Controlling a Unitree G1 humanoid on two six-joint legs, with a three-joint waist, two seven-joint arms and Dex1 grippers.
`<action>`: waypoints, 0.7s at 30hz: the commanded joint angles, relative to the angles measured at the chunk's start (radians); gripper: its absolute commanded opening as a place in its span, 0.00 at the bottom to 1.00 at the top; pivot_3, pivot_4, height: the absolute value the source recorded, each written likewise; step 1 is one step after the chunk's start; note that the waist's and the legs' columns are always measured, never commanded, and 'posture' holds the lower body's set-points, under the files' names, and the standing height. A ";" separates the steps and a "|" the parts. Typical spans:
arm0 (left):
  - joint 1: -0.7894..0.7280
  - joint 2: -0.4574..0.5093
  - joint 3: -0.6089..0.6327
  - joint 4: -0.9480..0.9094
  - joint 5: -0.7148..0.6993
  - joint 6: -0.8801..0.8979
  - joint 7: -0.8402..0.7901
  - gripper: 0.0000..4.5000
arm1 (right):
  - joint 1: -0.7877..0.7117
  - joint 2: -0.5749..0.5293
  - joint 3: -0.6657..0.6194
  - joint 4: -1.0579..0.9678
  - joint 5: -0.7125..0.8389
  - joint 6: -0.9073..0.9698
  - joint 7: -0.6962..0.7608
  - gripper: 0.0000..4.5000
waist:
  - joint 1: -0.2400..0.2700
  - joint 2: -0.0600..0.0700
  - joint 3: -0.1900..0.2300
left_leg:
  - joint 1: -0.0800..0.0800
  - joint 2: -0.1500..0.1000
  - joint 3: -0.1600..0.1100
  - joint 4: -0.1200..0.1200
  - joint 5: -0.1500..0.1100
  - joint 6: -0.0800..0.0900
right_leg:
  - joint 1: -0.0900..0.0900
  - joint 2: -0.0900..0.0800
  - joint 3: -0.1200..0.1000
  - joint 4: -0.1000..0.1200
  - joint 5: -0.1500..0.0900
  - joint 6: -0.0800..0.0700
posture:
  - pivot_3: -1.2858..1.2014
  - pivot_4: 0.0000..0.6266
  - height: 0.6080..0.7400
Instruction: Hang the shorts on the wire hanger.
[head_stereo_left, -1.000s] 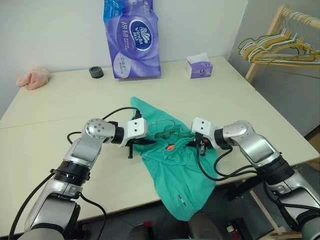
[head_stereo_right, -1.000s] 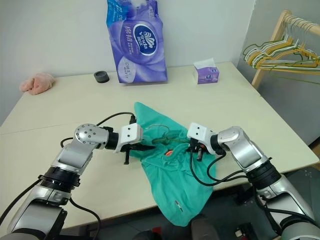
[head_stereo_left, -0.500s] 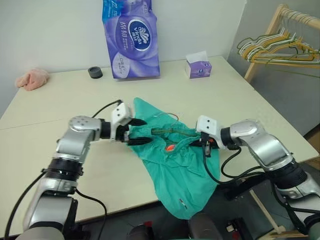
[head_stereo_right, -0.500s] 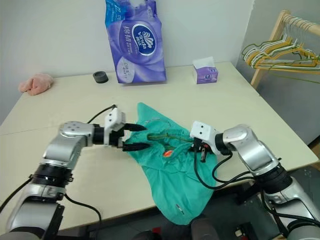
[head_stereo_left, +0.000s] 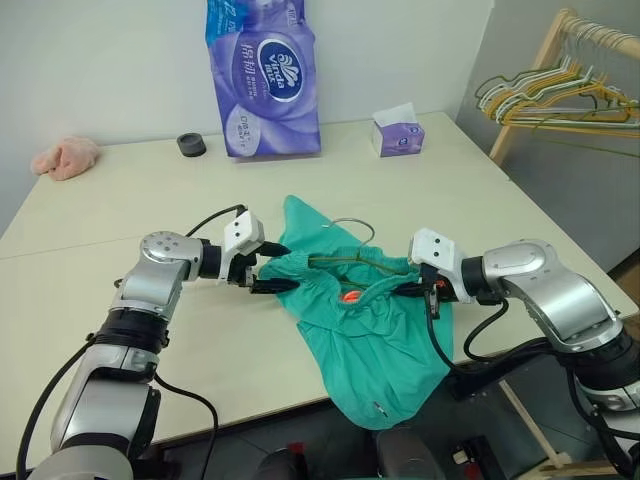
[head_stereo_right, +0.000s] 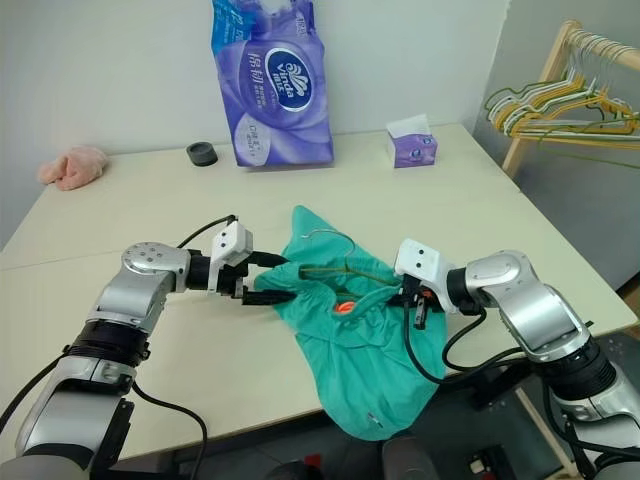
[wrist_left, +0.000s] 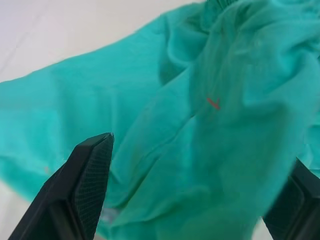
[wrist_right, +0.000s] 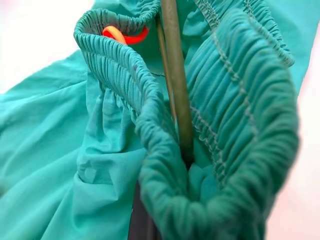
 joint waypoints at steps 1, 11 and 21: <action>-0.032 -0.005 -0.007 0.030 0.019 -0.056 -0.016 0.90 | -0.008 -0.017 -0.048 -0.049 0.032 0.009 0.001 0.00 | 0.000 0.000 0.000 | 0.000 0.000 0.000 0.000 0.000 0.000 | 0.000 0.000 0.000 0.000 0.000 0.000 | 0.40 0.11 1.00; -0.084 -0.035 0.015 0.154 0.027 -0.105 -0.016 0.37 | -0.001 -0.040 -0.070 -0.081 0.073 0.029 -0.008 0.00 | 0.000 0.000 0.000 | 0.000 0.000 0.000 0.000 0.000 0.000 | 0.000 0.000 0.000 0.000 0.000 0.000 | 0.40 0.11 1.00; -0.101 -0.057 0.063 0.183 0.015 -0.098 0.049 0.01 | 0.020 -0.070 -0.077 -0.068 0.069 0.017 -0.003 0.00 | 0.000 0.000 0.000 | 0.000 0.000 0.000 0.000 0.000 0.000 | 0.000 0.000 0.000 0.000 0.000 0.000 | 0.40 0.10 1.00</action>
